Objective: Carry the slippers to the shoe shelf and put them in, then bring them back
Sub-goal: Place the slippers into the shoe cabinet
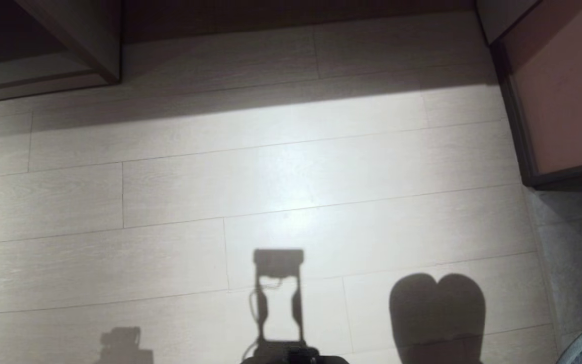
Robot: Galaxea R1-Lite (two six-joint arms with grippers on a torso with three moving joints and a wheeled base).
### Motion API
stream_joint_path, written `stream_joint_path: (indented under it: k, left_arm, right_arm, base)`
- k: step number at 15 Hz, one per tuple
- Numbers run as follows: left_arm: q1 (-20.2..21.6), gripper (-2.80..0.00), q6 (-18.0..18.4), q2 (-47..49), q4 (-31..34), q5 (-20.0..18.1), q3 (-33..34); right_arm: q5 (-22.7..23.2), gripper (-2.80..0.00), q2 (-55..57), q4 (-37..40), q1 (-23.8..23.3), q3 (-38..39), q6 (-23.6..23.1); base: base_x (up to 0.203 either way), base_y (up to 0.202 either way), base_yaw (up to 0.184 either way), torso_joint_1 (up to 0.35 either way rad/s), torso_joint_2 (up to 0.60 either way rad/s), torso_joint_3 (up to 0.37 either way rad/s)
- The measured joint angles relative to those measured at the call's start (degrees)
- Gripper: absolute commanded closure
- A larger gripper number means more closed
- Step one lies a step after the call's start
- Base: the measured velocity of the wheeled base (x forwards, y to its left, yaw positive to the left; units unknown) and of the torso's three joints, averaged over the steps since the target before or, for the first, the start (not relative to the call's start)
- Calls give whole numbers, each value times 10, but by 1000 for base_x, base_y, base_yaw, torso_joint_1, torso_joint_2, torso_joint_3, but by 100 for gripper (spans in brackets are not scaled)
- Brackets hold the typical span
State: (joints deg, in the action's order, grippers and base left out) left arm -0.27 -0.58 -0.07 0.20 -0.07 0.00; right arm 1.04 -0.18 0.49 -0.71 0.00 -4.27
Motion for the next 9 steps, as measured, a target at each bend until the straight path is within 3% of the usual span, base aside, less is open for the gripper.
stream_joint_path:
  k: [9]
  left_arm:
    - [0,0,0,0,0,0,0]
  right_arm:
    - [0,0,0,0,0,0,0]
  base:
    - [0,0,0,4,3,204]
